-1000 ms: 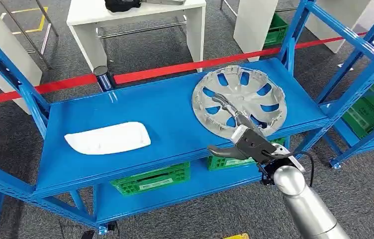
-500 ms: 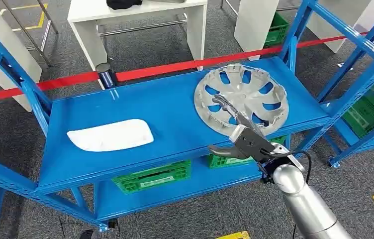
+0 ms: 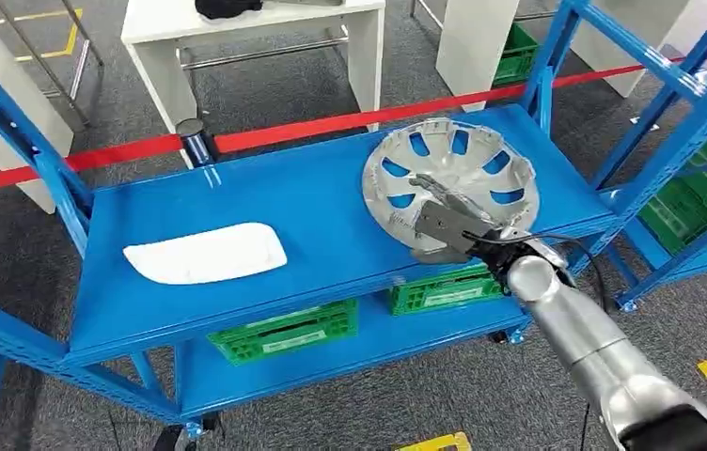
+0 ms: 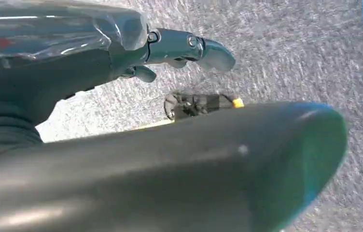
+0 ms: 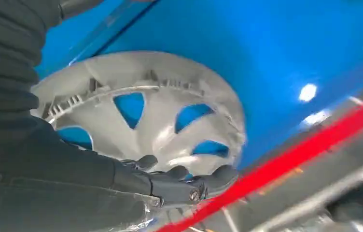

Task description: Take the parts from the cabinet and place them on the table.

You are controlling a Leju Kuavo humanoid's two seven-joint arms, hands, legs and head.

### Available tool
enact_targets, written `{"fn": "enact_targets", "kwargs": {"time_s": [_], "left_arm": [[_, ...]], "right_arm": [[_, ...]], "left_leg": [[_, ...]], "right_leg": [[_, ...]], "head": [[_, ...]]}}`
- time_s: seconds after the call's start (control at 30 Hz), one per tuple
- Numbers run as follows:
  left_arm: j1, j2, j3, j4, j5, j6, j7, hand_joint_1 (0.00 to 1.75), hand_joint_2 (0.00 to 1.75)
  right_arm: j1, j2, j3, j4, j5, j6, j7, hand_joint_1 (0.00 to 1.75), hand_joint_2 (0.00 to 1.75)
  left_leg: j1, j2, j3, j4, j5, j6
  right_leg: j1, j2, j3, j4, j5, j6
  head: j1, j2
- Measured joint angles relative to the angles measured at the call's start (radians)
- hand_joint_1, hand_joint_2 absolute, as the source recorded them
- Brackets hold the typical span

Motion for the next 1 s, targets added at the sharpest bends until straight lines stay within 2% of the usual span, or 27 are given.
{"fn": "enact_targets", "kwargs": {"time_s": [0.03,0.07,0.1,0.13,0.2,0.23,0.27,0.3,0.37,0.4,0.43,0.47,0.53,0.57,0.6,0.63,0.7,0.73,0.77,0.8,0.83,0.87,0.9,0.93,1.0], "left_arm": [[0.0,0.0,0.0,0.0,0.001,0.0,0.0,0.0,0.0],[0.0,0.0,0.0,-0.001,0.001,-0.002,0.0,0.0,0.0],[-0.004,-0.003,-0.001,-0.002,0.001,-0.003,0.0,0.0,0.0],[-0.008,-0.003,-0.001,-0.002,0.001,-0.004,0.0,0.0,0.0],[-0.009,-0.004,-0.002,-0.002,0.001,-0.005,0.0,0.0,0.0],[-0.008,-0.004,-0.002,-0.002,0.001,-0.005,0.0,0.0,0.0],[-0.008,-0.005,-0.002,-0.002,0.001,-0.005,0.001,0.0,0.0],[-0.008,-0.006,-0.002,-0.002,0.001,-0.005,0.001,0.0,0.0],[-0.009,-0.008,-0.003,-0.002,0.001,-0.005,0.001,0.0,0.0],[-0.01,-0.008,-0.003,-0.002,0.001,-0.005,0.001,0.0,0.0],[-0.011,-0.007,-0.003,-0.002,0.001,-0.005,0.001,0.0,0.0],[-0.01,-0.007,-0.003,-0.002,0.001,-0.005,0.001,0.0,0.0],[-0.009,-0.008,-0.003,-0.002,0.001,-0.005,0.002,0.0,0.0],[-0.01,-0.007,-0.003,-0.002,0.001,-0.005,0.002,0.0,0.0],[-0.01,-0.008,-0.003,-0.002,0.001,-0.005,0.002,0.0,0.0],[-0.011,-0.008,-0.004,-0.002,0.001,-0.005,0.002,0.0,0.0],[-0.01,-0.007,-0.004,-0.002,0.001,-0.005,0.002,0.0,0.0],[-0.01,-0.007,-0.004,-0.002,0.001,-0.005,0.002,0.0,0.0],[-0.009,-0.008,-0.004,-0.002,0.001,-0.005,0.002,0.0,0.0],[-0.01,-0.008,-0.004,-0.002,0.001,-0.005,0.002,0.0,0.0],[-0.01,-0.008,-0.004,-0.002,0.002,-0.005,0.002,0.0,0.0],[-0.01,-0.007,-0.004,-0.002,0.003,-0.005,0.002,0.0,0.0],[-0.01,-0.005,-0.004,-0.002,0.007,-0.005,0.002,0.0,0.0],[-0.011,-0.002,-0.004,-0.002,0.01,-0.004,0.002,0.0,0.0],[-0.011,-0.003,-0.003,-0.002,0.012,-0.004,0.002,0.0,0.0]], "right_arm": [[-0.009,0.0,0.01,0.019,0.004,0.001,0.006,0.0,1.75],[-0.016,0.0,0.017,0.033,0.005,0.002,0.008,0.0,1.75],[-0.026,-0.001,0.023,0.051,0.006,0.003,0.008,0.0,1.75],[-0.039,-0.002,0.031,0.069,0.009,0.003,0.008,0.0,1.75],[-0.044,-0.008,0.043,0.097,0.011,0.004,0.009,0.0,1.75],[-0.044,-0.009,0.05,0.11,0.011,0.005,0.009,0.0,1.75],[-0.044,-0.009,0.056,0.118,0.011,0.005,0.01,0.0,1.75],[-0.044,-0.009,0.06,0.125,0.011,0.005,0.01,0.0,1.75],[-0.051,-0.011,0.065,0.132,0.012,0.005,0.01,0.0,1.75],[-0.056,-0.011,0.066,0.136,0.012,0.005,0.01,0.0,1.75],[-0.058,-0.01,0.07,0.139,0.012,0.005,0.01,0.0,1.75],[-0.059,-0.011,0.072,0.141,0.013,0.005,0.011,0.0,1.75],[-0.058,-0.011,0.078,0.145,0.013,0.005,0.011,0.0,1.75],[-0.06,-0.01,0.081,0.147,0.013,0.005,0.011,0.0,1.75],[-0.062,-0.01,0.081,0.148,0.013,0.005,0.011,0.0,1.75],[-0.063,-0.01,0.081,0.149,0.013,0.005,0.011,0.0,1.75],[-0.063,-0.01,0.085,0.152,0.013,0.005,0.011,0.0,1.75],[-0.062,-0.01,0.087,0.154,0.013,0.005,0.011,0.0,1.75],[-0.062,-0.01,0.089,0.157,0.013,0.005,0.011,0.0,1.75],[-0.062,-0.01,0.09,0.158,0.014,0.006,0.011,0.0,1.75],[-0.066,-0.01,0.092,0.16,0.022,0.008,0.012,0.0,1.75],[-0.073,-0.01,0.097,0.165,0.033,0.01,0.015,0.0,1.75],[-0.084,-0.009,0.106,0.174,0.049,0.012,0.022,0.0,1.75],[-0.095,-0.009,0.115,0.186,0.061,0.014,0.025,0.0,1.75],[-0.113,-0.01,0.138,0.22,0.098,0.009,0.031,0.0,1.75]], "left_leg": [[-0.001,0.0,0.001,-0.007,0.005,0.006],[0.013,0.003,0.012,-0.033,0.019,0.018],[0.009,0.005,0.016,-0.041,0.024,0.023],[0.008,0.005,0.013,-0.041,0.028,0.028],[0.006,0.004,0.009,-0.041,0.028,0.028],[0.006,0.004,0.008,-0.04,0.028,0.028],[0.006,0.004,0.008,-0.038,0.028,0.028],[0.007,0.004,0.008,-0.036,0.027,0.027],[0.009,0.003,0.006,-0.024,0.02,0.018],[0.006,0.004,0.001,-0.015,0.015,0.011],[0.0,0.003,-0.006,-0.006,0.011,0.005],[0.0,0.003,-0.009,-0.007,0.013,0.003],[0.004,0.003,-0.009,-0.007,0.015,-0.001],[0.007,0.003,-0.012,-0.002,0.009,-0.006],[0.007,0.003,-0.022,0.017,-0.009,-0.013],[0.008,0.003,-0.045,0.072,-0.043,-0.019],[0.012,0.003,-0.126,0.248,-0.119,-0.025],[0.012,0.003,-0.153,0.305,-0.134,-0.026],[0.012,0.003,-0.163,0.321,-0.128,-0.024],[0.012,0.003,-0.149,0.288,-0.102,-0.02],[0.011,0.003,-0.114,0.213,-0.06,-0.013],[0.007,0.002,-0.064,0.114,-0.014,0.0],[-0.002,0.0,-0.018,0.021,0.014,0.02],[-0.003,0.005,-0.006,0.007,-0.003,0.025],[-0.011,0.006,-0.004,0.001,0.001,0.026]], "right_leg": [[0.001,0.0,0.002,-0.006,0.004,0.006],[0.003,-0.001,-0.005,-0.002,-0.002,0.009],[0.004,-0.002,-0.018,0.024,-0.018,0.007],[0.002,-0.002,-0.052,0.093,-0.052,0.002],[0.002,-0.002,-0.126,0.251,-0.11,-0.001],[0.001,-0.002,-0.153,0.308,-0.123,0.004],[0.0,-0.002,-0.156,0.309,-0.117,0.011],[-0.003,-0.003,-0.131,0.26,-0.092,0.022],[-0.009,-0.009,-0.034,0.066,-0.016,0.044],[-0.011,-0.017,-0.009,0.003,-0.011,0.04],[-0.006,-0.01,-0.002,0.004,-0.007,0.026],[-0.005,-0.008,-0.006,0.009,-0.006,0.017],[-0.001,-0.007,-0.009,0.01,-0.004,0.006],[-0.011,-0.006,-0.006,0.007,-0.002,0.001],[-0.011,-0.006,-0.005,0.007,-0.001,-0.003],[-0.011,-0.006,-0.005,0.007,-0.001,-0.006],[-0.007,-0.006,-0.006,0.007,0.0,-0.009],[-0.006,-0.006,-0.006,0.007,0.0,-0.009],[-0.004,-0.006,-0.006,0.008,-0.001,-0.01],[-0.003,-0.005,-0.005,0.007,-0.001,-0.01],[0.001,-0.003,-0.004,0.007,-0.001,-0.01],[0.004,-0.001,-0.003,0.007,-0.001,-0.01],[0.002,0.0,-0.002,0.006,-0.001,-0.01],[0.008,0.0,-0.005,0.005,0.0,-0.008],[0.002,-0.002,-0.008,0.004,0.003,-0.002]], "head": [[-0.001,0.0],[-0.001,0.0],[0.002,0.0],[0.002,0.0],[0.002,0.0],[0.003,0.0],[0.003,0.0],[0.003,0.0],[0.003,0.0],[0.004,0.0],[0.003,0.0],[0.002,0.0],[0.002,0.0],[0.003,0.0],[0.002,0.0],[-0.002,0.0],[-0.001,0.0],[-0.001,0.0],[-0.001,0.0],[-0.001,0.0],[-0.001,0.0],[-0.001,0.0],[-0.001,0.0],[0.001,0.0],[0.0,0.0]]}}
